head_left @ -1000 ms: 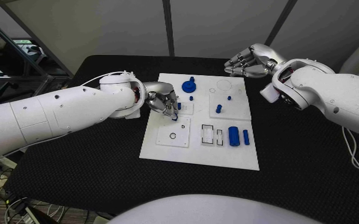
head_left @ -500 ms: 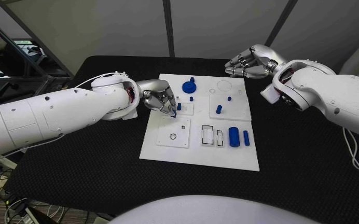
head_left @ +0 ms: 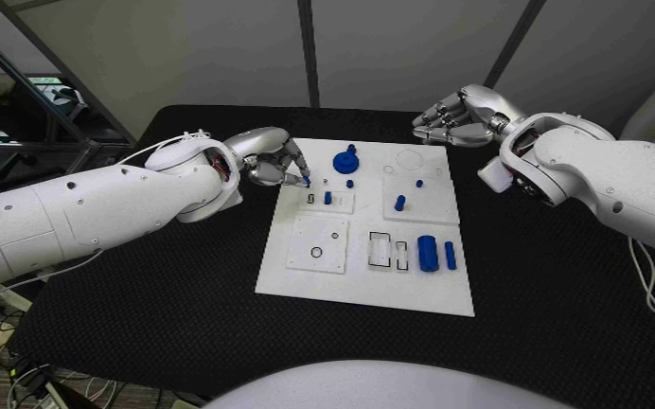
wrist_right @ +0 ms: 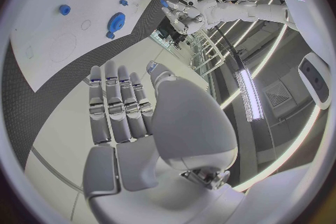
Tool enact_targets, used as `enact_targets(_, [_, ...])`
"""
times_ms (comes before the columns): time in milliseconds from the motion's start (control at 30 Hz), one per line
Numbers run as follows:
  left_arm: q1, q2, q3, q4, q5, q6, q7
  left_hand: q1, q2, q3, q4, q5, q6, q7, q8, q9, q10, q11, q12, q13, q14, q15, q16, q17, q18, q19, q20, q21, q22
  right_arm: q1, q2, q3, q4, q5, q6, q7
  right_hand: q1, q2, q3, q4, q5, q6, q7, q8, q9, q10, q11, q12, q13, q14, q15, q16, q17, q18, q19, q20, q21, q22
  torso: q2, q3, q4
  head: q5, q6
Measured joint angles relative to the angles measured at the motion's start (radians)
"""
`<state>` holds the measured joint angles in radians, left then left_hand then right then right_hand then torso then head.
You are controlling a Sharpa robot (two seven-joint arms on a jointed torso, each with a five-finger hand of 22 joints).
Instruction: Assemble the parts on the task board
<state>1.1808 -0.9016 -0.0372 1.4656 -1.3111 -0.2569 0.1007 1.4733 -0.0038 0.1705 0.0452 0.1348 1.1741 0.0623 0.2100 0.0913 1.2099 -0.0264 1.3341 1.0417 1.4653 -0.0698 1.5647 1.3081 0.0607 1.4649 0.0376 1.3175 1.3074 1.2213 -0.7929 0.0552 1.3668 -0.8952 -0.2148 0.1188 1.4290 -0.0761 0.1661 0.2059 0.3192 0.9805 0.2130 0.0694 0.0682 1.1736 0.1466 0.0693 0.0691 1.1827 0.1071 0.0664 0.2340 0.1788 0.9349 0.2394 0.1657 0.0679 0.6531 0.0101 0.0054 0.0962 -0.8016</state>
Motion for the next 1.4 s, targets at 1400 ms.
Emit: enact_targets(1400, [-0.062,0.124,0.0,-0.224,-0.175,-0.181,0.04,-0.001,-0.011,0.028,0.007,0.003,-0.002,-0.002,0.0,0.0,0.003,0.004,-0.012,-0.021,0.0,0.0,0.0,0.0,0.0,0.0,0.0,0.005,0.0,0.0,0.005,0.0,-0.001,0.0,-0.001,0.004,0.0,0.0,0.0,0.0,0.0,0.0,0.0,0.0,0.0,0.0,0.0,0.0,0.0,0.0,0.0,0.0,0.0,0.0,0.0,0.0,0.0,0.0,0.002,-0.0007,-0.0006,0.01,0.012])
